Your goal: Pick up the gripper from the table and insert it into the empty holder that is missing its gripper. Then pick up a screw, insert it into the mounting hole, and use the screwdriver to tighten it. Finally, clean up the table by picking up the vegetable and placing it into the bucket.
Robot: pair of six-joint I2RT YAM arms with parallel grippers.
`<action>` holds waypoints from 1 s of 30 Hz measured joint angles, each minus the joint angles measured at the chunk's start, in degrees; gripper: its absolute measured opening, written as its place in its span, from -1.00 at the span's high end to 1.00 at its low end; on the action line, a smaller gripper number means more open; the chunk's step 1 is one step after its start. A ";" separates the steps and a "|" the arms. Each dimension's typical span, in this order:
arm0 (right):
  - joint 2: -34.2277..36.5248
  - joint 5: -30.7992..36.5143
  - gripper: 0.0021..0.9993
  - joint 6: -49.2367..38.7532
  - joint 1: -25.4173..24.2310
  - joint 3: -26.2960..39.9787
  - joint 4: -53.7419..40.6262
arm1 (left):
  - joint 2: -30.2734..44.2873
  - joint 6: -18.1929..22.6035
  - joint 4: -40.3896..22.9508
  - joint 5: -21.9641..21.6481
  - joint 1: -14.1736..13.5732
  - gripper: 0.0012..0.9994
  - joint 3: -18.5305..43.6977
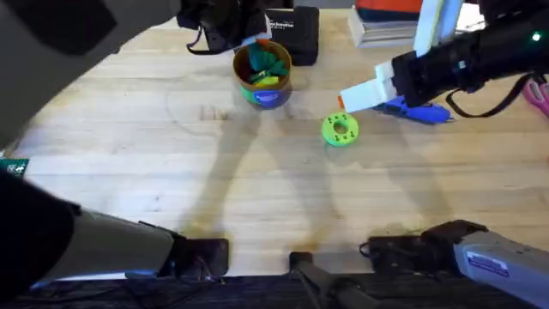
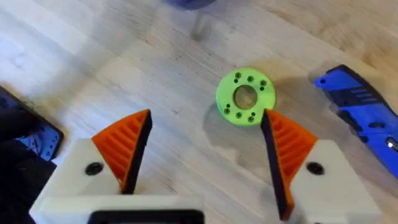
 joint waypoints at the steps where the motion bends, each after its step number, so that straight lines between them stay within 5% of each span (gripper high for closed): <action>1: 0.00 0.00 -0.99 0.00 0.00 -0.02 0.02 | 0.91 0.35 -0.02 0.05 0.12 0.92 -0.02; 7: 0.00 0.00 -0.99 0.00 0.00 0.00 0.02 | 2.43 1.22 -0.15 0.05 0.75 0.74 -0.07; 12: 0.00 0.00 -0.99 0.00 0.00 0.01 -0.03 | 2.43 1.63 -0.15 0.09 0.75 -0.77 -0.07; 13: 0.00 0.00 -0.99 0.00 0.00 0.00 -0.04 | 2.43 1.76 -0.15 0.20 0.75 -0.92 -0.07; 21: 0.00 0.00 -0.99 0.00 -2.28 2.09 -5.97 | -1.72 7.43 -8.13 0.30 0.75 -0.97 0.75; 30: -3.12 0.17 -0.99 0.00 -6.14 8.53 -13.42 | -18.35 20.17 -22.49 3.52 0.73 -0.97 3.50</action>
